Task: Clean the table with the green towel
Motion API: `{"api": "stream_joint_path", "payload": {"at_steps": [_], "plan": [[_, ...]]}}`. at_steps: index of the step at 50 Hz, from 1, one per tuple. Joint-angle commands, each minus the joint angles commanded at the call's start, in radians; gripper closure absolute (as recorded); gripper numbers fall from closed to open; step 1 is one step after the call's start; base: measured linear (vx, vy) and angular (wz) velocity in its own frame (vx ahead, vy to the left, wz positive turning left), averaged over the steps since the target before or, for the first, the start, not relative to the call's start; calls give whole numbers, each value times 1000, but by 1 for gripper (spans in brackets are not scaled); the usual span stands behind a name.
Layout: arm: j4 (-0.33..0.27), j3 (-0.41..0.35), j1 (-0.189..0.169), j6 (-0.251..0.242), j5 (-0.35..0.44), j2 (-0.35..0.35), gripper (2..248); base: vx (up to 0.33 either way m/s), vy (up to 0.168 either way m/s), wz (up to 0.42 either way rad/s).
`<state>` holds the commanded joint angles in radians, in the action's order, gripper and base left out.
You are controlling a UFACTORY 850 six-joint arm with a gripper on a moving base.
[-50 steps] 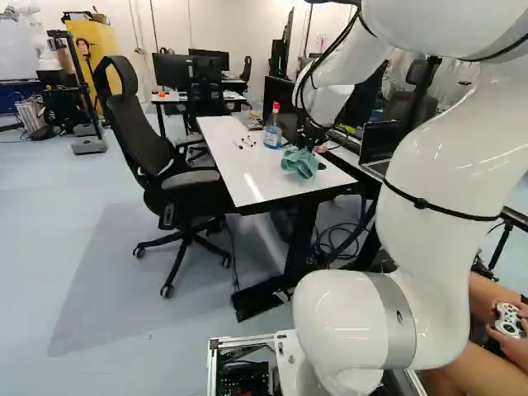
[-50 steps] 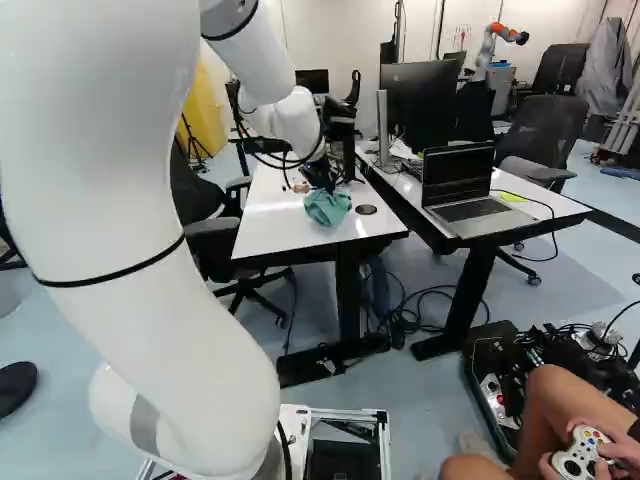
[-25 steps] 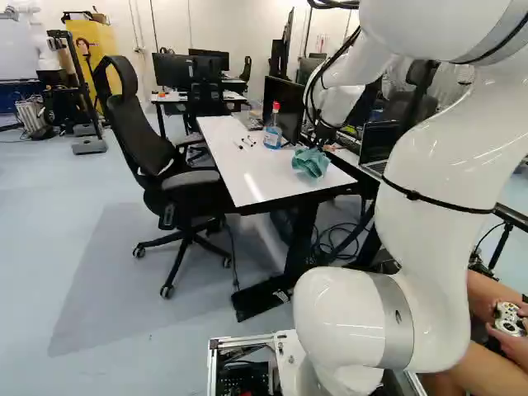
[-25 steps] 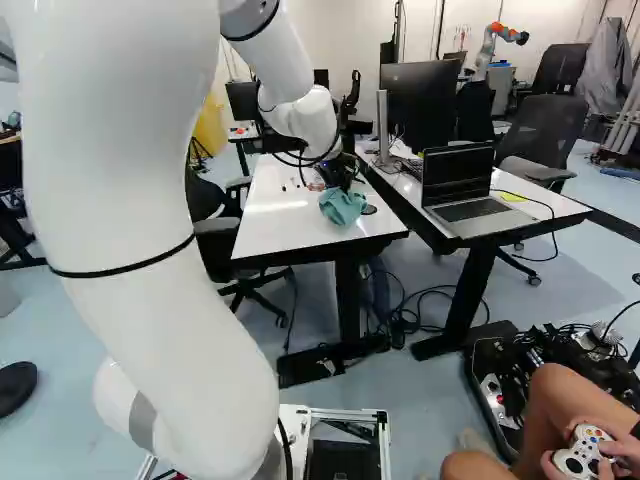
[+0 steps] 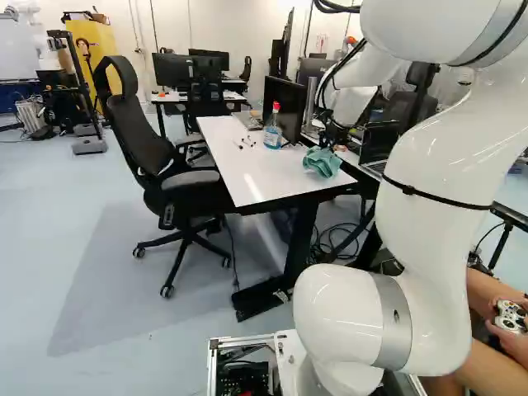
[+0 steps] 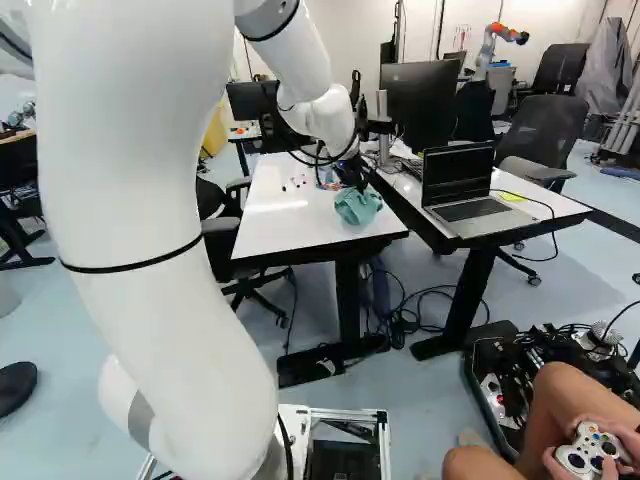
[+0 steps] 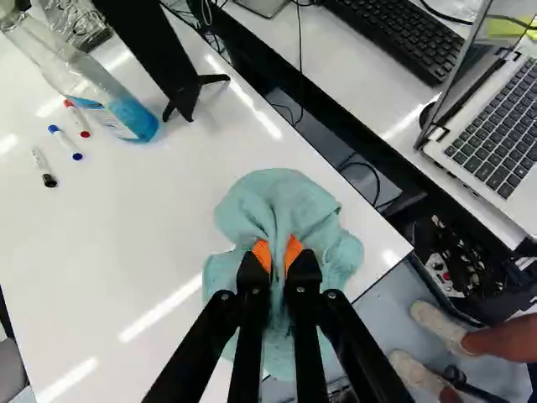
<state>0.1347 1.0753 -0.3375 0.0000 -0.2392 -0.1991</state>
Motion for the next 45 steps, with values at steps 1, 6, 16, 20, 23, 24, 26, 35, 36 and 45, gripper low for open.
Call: {"api": "stream_joint_path", "payload": {"at_steps": [1, 6, 16, 20, 23, 24, 26, 35, 36, 45], "plan": [[0, 0, -3, 0, 0, 0, 212, 0, 0, 0], [0, 0, -20, 0, 0, 0, 212, 0, 0, 0], [0, 3, -53, 0, 0, -3, 212, 0, 0, 0], [0, 8, -65, 0, 0, -7, 212, 0, 0, 0], [0, 13, -73, 0, 0, -11, 212, 0, 0, 0], [0, 14, -76, 0, 0, -12, 212, 0, 0, 0], [0, 16, -80, 0, 0, -14, 212, 0, 0, 0], [0, 19, -84, 0, 0, -17, 212, 0, 0, 0], [0, 19, -84, 0, 0, -17, 212, 0, 0, 0], [0, 19, -84, 0, 0, -17, 195, 0, 0, 0]]}}
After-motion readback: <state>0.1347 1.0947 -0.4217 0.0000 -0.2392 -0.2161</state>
